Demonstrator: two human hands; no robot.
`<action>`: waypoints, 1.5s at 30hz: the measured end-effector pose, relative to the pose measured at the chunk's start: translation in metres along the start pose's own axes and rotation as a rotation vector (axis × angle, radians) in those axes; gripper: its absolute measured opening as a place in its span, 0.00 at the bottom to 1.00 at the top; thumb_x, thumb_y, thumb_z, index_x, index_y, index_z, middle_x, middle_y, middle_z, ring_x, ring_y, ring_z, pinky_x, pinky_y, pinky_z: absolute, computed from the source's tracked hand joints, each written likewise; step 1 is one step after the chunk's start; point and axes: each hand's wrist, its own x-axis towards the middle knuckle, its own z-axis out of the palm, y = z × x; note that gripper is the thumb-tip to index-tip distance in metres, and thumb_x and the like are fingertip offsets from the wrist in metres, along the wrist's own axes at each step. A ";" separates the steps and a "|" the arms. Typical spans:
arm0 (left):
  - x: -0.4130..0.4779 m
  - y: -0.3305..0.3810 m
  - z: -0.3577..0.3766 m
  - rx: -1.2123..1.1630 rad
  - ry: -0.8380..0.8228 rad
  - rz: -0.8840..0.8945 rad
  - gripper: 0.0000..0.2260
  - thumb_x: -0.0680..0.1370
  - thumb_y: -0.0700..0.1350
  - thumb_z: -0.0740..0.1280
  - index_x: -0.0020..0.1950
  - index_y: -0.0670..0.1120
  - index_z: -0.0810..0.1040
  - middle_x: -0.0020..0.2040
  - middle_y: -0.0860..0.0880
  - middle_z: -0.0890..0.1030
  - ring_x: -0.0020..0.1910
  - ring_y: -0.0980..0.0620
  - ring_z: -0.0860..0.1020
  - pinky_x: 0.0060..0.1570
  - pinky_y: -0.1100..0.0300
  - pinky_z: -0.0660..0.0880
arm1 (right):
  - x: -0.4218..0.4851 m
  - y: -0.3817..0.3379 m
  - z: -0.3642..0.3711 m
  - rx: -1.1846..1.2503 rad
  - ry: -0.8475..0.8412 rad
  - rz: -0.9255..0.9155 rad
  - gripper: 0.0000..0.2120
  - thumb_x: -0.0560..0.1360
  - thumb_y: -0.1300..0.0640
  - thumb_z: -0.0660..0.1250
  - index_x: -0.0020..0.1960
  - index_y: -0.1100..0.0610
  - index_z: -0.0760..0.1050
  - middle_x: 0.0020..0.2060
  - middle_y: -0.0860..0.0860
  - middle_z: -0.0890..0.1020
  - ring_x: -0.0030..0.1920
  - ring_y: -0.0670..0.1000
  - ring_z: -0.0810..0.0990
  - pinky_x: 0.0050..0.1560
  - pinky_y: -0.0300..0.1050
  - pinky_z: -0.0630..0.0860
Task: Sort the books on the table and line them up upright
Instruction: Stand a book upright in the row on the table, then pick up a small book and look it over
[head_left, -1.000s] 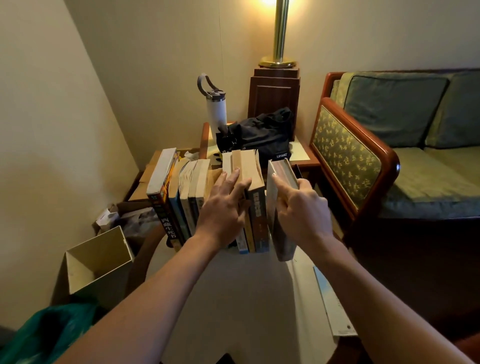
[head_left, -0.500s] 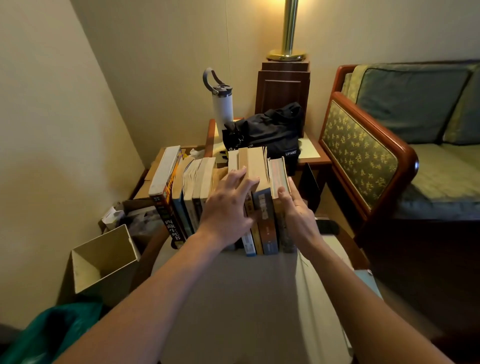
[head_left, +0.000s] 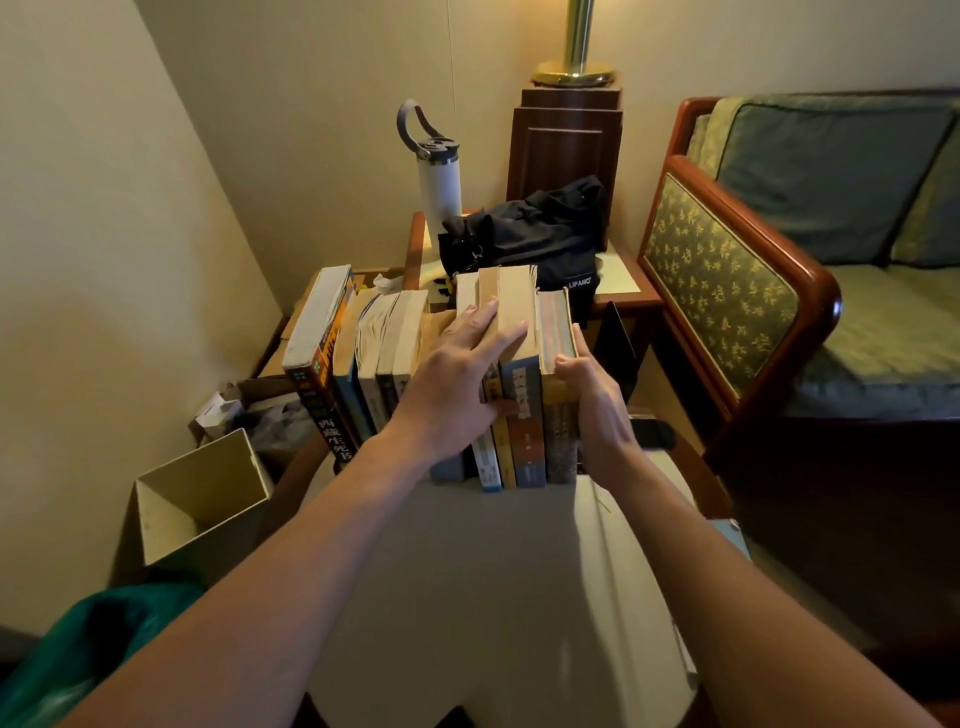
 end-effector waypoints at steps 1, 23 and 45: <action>-0.001 0.001 0.000 -0.006 0.007 -0.010 0.36 0.73 0.40 0.75 0.78 0.53 0.65 0.81 0.45 0.58 0.80 0.43 0.54 0.75 0.42 0.63 | -0.001 -0.002 0.001 -0.014 -0.010 0.004 0.30 0.67 0.28 0.64 0.65 0.16 0.55 0.72 0.54 0.66 0.68 0.61 0.70 0.65 0.66 0.73; -0.085 0.029 -0.004 0.100 0.006 -0.134 0.41 0.76 0.51 0.71 0.82 0.53 0.49 0.83 0.48 0.48 0.81 0.43 0.49 0.76 0.39 0.58 | -0.100 -0.036 -0.006 -0.494 0.077 -0.239 0.39 0.78 0.51 0.71 0.81 0.52 0.54 0.71 0.51 0.74 0.65 0.39 0.68 0.45 0.17 0.66; -0.299 0.049 0.031 0.124 -0.613 -0.457 0.42 0.61 0.73 0.71 0.69 0.56 0.67 0.65 0.51 0.66 0.65 0.47 0.64 0.64 0.47 0.65 | -0.253 0.076 -0.010 -0.809 -0.196 -0.019 0.41 0.75 0.39 0.70 0.81 0.50 0.55 0.75 0.51 0.69 0.74 0.53 0.68 0.70 0.49 0.70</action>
